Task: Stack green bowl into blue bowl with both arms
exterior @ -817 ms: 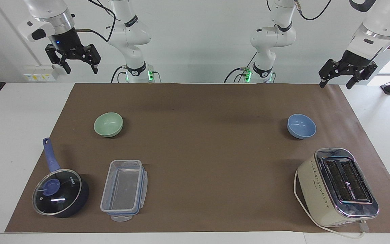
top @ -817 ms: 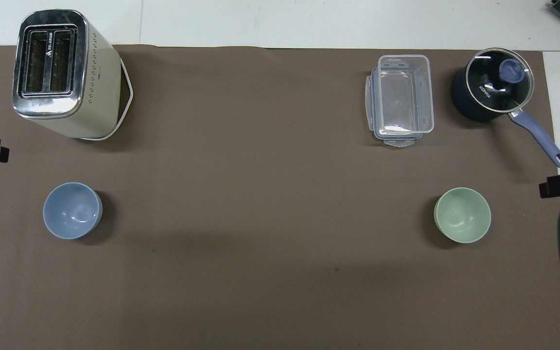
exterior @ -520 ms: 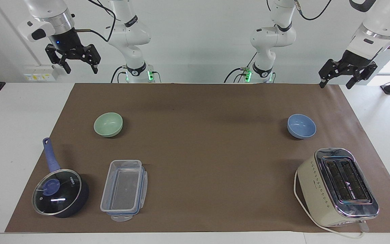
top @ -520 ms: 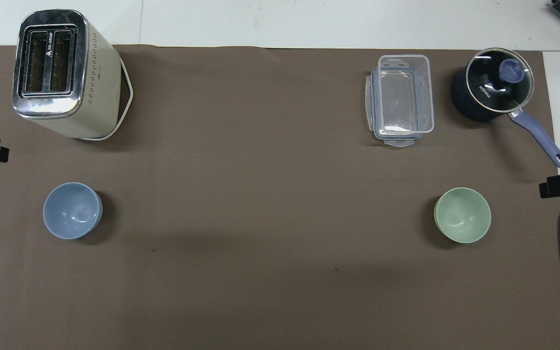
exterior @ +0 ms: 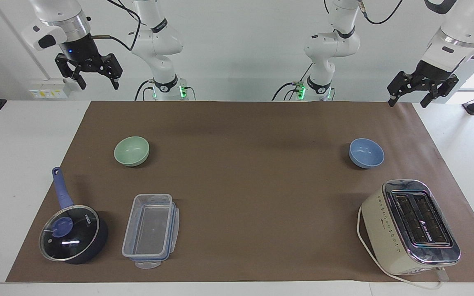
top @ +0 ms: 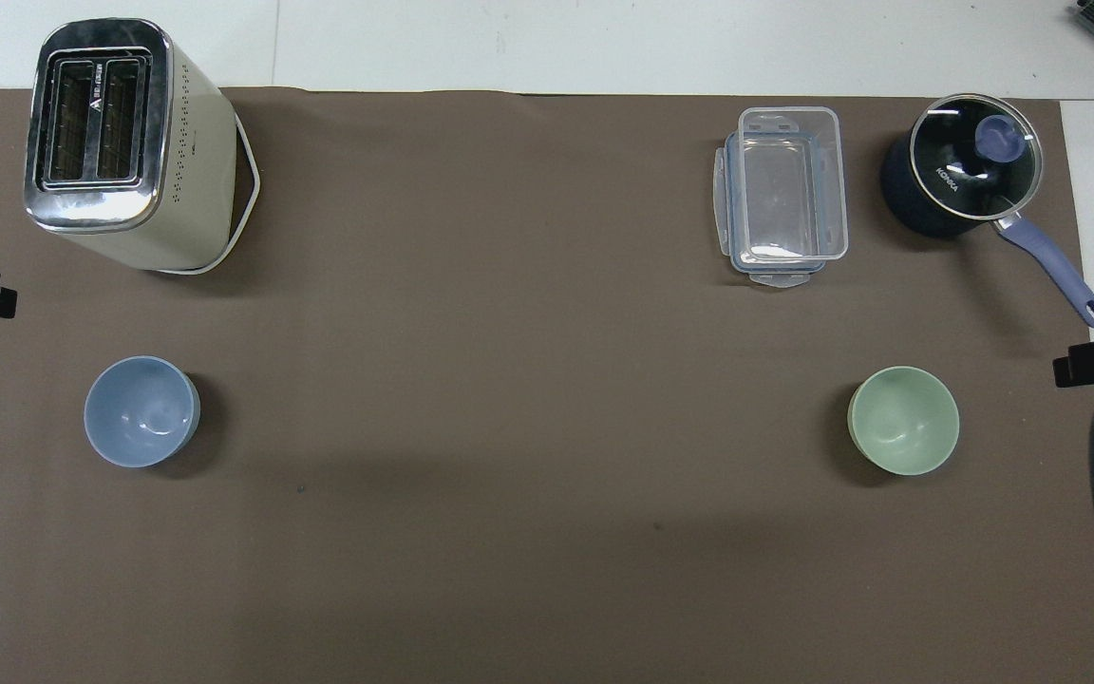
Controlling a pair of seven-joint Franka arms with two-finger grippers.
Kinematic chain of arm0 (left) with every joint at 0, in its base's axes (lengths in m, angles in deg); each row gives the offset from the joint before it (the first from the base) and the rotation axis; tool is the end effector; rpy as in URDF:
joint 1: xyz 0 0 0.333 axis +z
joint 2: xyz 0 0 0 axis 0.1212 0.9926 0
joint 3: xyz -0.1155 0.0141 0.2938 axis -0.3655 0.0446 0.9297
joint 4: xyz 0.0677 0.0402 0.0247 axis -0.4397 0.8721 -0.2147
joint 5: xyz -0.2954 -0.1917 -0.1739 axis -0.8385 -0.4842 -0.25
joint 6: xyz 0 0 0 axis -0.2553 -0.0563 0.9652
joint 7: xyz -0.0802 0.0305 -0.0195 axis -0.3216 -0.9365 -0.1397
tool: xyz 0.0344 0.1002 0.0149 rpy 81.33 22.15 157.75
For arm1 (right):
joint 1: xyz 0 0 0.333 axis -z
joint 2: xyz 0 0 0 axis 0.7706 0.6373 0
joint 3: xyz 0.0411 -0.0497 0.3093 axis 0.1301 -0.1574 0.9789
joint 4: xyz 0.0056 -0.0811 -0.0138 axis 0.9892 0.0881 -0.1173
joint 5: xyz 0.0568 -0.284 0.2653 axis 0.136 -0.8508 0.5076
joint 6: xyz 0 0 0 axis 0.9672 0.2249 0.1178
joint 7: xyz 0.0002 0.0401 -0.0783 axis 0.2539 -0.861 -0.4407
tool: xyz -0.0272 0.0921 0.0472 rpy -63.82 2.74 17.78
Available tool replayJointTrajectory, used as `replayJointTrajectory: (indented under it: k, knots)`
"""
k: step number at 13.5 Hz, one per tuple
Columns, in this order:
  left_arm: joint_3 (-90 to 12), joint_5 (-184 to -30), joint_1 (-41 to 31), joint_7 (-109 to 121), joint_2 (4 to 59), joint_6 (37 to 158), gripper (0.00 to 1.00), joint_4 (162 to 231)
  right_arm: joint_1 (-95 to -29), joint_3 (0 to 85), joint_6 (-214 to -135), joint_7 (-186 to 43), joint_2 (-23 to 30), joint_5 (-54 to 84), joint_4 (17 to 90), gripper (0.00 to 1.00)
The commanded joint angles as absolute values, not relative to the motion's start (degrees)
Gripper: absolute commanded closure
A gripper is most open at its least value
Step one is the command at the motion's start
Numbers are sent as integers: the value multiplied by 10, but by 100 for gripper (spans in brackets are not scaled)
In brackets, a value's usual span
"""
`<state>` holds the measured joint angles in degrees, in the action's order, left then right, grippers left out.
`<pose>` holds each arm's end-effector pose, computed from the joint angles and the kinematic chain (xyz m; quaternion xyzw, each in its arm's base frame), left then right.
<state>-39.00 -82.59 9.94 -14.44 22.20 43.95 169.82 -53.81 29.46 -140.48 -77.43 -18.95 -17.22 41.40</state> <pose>0.5481 -0.0048 0.6690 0.9988 -0.0470 0.0111 0.0074 0.5020 -0.0262 0.6722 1.0000 -0.0031 -0.0042 0.0071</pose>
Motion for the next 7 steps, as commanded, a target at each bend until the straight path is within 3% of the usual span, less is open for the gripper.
replayJointTrajectory:
  k: [1,7]
  knots:
    - [-392,-814,101,-138,211,432,0,1708,-534,298,-1407,-759,-199,-172,422,0]
    - [-392,-815,100,-139,211,435,0,1709,-534,298,-1407,-760,-199,-172,422,0]
